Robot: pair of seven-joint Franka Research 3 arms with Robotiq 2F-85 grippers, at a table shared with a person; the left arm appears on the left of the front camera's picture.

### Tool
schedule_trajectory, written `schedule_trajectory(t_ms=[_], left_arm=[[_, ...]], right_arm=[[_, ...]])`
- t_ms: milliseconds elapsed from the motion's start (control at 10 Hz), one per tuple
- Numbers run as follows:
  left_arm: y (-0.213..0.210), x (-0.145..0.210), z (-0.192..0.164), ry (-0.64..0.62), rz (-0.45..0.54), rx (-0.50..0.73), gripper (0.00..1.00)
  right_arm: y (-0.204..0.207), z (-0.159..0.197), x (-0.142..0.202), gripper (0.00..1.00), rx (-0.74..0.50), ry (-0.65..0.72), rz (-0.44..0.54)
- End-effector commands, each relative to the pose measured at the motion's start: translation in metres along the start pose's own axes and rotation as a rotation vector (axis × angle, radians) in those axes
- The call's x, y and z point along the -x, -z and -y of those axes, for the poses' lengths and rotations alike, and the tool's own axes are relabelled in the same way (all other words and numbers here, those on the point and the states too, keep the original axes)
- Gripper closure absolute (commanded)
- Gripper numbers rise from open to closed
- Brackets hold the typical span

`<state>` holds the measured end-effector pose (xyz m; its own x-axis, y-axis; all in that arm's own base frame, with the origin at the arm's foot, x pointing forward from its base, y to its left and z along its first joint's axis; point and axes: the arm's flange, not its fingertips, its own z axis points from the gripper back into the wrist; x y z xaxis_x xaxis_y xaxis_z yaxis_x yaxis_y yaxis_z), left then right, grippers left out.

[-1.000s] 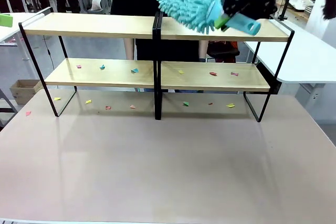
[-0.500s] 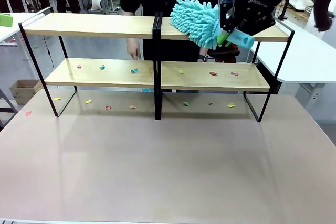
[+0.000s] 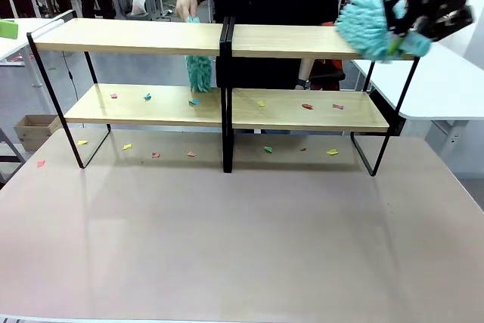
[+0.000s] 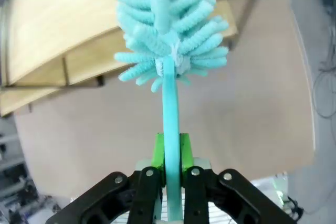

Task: Clean the shelves.
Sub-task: Clean a randomly selected level of the Shelf with the Duster.

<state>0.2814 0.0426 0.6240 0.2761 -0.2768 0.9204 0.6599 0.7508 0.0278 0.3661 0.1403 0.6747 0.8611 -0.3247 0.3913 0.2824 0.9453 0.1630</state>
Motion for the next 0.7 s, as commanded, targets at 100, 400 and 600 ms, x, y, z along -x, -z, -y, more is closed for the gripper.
schedule_trajectory(t_ms=[100,400,600], left_arm=[[0.0,0.0,0.0,0.001,-0.003,0.004,0.0],[0.0,0.0,0.0,0.001,-0.003,0.004,0.0],[0.0,0.0,0.0,0.001,-0.003,0.004,0.0]], right_arm=[[-0.04,0.008,-0.011,0.88,-0.077,0.079,0.201],[-0.051,0.019,-0.001,0.88,-0.369,-0.06,0.133],[-0.045,0.024,-0.002,0.88,-0.431,-0.077,-0.011]])
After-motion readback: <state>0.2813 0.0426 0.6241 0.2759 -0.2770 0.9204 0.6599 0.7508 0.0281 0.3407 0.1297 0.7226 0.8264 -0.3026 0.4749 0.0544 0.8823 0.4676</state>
